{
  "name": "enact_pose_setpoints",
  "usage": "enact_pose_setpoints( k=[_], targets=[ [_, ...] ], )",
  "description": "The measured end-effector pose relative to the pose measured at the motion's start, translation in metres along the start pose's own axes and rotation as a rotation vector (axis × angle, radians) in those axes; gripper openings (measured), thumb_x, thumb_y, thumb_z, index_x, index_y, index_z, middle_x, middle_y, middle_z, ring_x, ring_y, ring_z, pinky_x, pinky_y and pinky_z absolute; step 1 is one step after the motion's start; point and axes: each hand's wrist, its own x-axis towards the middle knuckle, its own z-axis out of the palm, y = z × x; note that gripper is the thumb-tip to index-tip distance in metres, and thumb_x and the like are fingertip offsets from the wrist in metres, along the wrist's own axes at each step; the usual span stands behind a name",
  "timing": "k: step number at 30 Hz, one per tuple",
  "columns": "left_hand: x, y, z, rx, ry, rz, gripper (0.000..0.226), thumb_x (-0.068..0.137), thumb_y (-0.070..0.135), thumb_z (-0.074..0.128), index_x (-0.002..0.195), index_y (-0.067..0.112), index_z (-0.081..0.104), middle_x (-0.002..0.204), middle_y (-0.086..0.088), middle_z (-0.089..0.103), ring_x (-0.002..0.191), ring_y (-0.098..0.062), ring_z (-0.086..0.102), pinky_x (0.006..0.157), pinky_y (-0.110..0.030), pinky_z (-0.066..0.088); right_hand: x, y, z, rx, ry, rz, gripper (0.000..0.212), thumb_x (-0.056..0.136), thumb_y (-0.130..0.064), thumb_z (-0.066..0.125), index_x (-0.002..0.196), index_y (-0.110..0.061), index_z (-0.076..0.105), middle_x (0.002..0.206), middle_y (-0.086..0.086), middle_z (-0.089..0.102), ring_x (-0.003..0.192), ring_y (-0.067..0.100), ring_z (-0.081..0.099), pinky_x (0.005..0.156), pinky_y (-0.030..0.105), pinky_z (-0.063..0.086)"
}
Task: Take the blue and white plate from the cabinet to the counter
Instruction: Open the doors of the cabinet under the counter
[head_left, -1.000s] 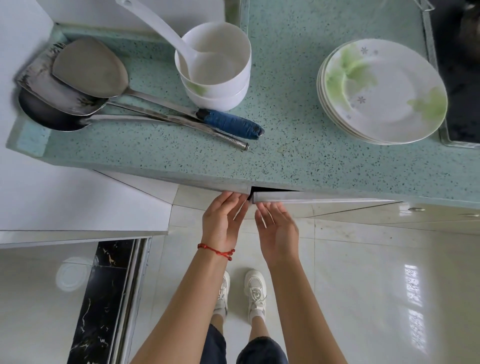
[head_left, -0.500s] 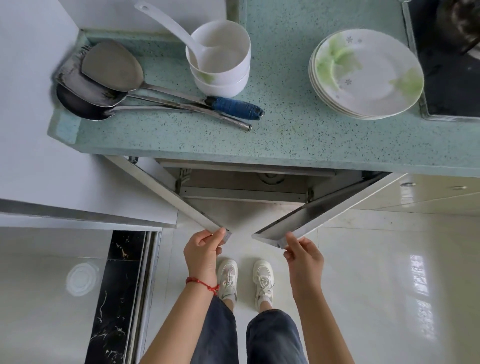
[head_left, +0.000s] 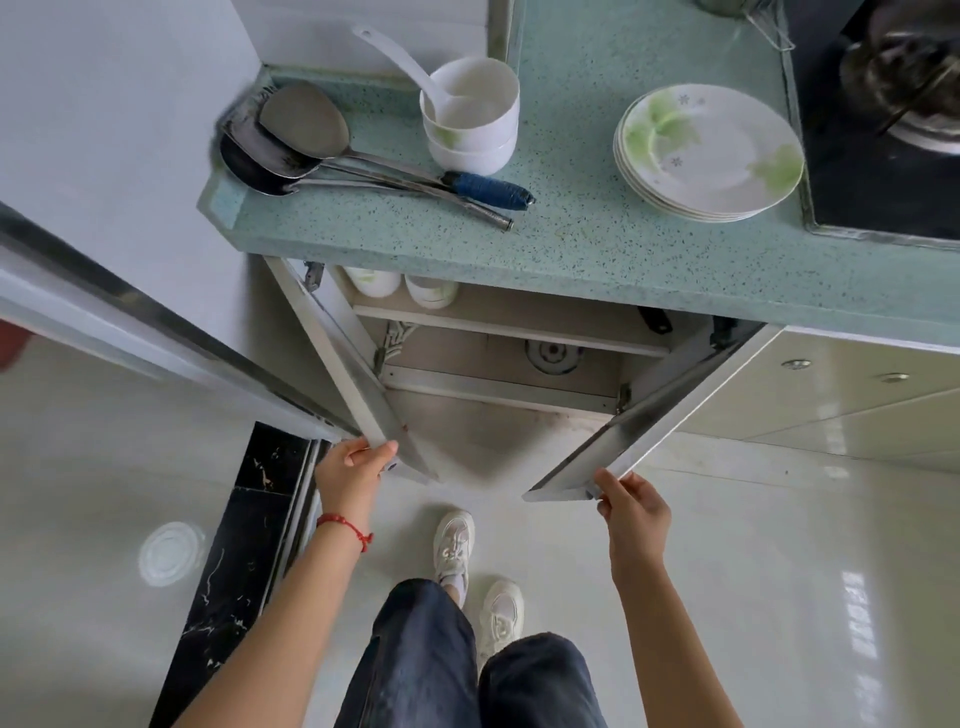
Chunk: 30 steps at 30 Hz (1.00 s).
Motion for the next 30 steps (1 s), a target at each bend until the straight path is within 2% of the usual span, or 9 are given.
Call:
enact_pose_setpoints(
  k=[3,7,11,13,16,22,26,30],
  targets=[
    [-0.002,-0.003,-0.013,0.029,0.010,0.030,0.012,0.072,0.011,0.072,0.066,0.005,0.064,0.053,0.002,0.058,0.047,-0.005,0.052,0.055,-0.021,0.042,-0.004,0.003,-0.018,-0.010,0.006,-0.029,0.012,0.077,-0.011,0.068,0.072,-0.005,0.059,0.060,0.004,0.052,0.054,0.016,0.040,0.058,0.025,0.040],
    [-0.004,-0.006,-0.026,0.034,0.043,0.069,0.012,0.071,0.008,0.074,0.070,0.019,0.068,0.067,-0.001,0.066,0.058,-0.008,0.063,0.059,-0.020,0.048,-0.010,0.009,-0.040,-0.032,0.048,-0.056,0.009,0.076,-0.008,0.068,0.073,-0.004,0.060,0.060,0.006,0.054,0.054,0.017,0.042,0.056,0.024,0.040],
    [-0.005,-0.008,-0.041,0.041,0.053,0.074,0.020,0.071,0.006,0.074,0.090,0.005,0.068,0.073,-0.004,0.068,0.069,-0.015,0.065,0.067,-0.024,0.050,-0.015,0.014,-0.062,-0.042,0.111,-0.075,0.008,0.075,-0.008,0.067,0.069,-0.007,0.061,0.061,0.006,0.054,0.055,0.018,0.043,0.054,0.026,0.039],
    [-0.007,-0.010,-0.051,0.066,0.066,0.087,0.021,0.072,0.007,0.074,0.092,0.006,0.068,0.074,-0.003,0.068,0.070,-0.013,0.065,0.066,-0.022,0.050,-0.017,0.016,-0.073,-0.045,0.147,-0.087,0.008,0.074,-0.009,0.068,0.068,-0.011,0.063,0.060,0.004,0.056,0.056,0.017,0.044,0.054,0.027,0.039],
    [-0.009,-0.012,-0.068,0.126,0.110,0.119,0.023,0.072,0.010,0.073,0.094,0.008,0.068,0.076,-0.001,0.067,0.069,-0.007,0.063,0.061,-0.019,0.047,-0.020,0.021,-0.086,-0.045,0.224,-0.091,0.008,0.075,-0.012,0.069,0.082,-0.010,0.066,0.065,0.001,0.061,0.057,0.015,0.050,0.057,0.026,0.043],
    [-0.005,-0.015,-0.109,0.260,0.173,0.184,0.030,0.074,0.011,0.072,0.102,0.003,0.065,0.093,-0.010,0.068,0.078,-0.020,0.062,0.076,-0.035,0.053,-0.019,0.032,-0.107,-0.027,0.360,-0.130,0.024,0.078,-0.016,0.069,0.099,-0.005,0.065,0.078,0.008,0.064,0.065,0.018,0.058,0.059,0.023,0.050],
    [-0.003,-0.013,-0.129,0.321,0.185,0.195,0.032,0.077,0.009,0.069,0.106,0.000,0.063,0.104,-0.020,0.068,0.091,-0.029,0.062,0.085,-0.041,0.051,-0.026,0.039,-0.117,0.055,0.435,-0.118,0.027,0.079,-0.015,0.065,0.102,-0.001,0.063,0.068,0.002,0.060,0.058,0.011,0.056,0.048,0.009,0.049],
    [-0.016,-0.013,-0.136,0.396,0.211,0.240,0.036,0.079,0.008,0.066,0.113,-0.003,0.058,0.111,-0.026,0.064,0.102,-0.038,0.059,0.090,-0.048,0.049,-0.043,0.048,-0.116,0.147,0.483,-0.086,0.039,0.081,-0.011,0.061,0.117,0.002,0.052,0.089,0.014,0.062,0.062,0.010,0.060,0.052,0.008,0.050]
  ],
)
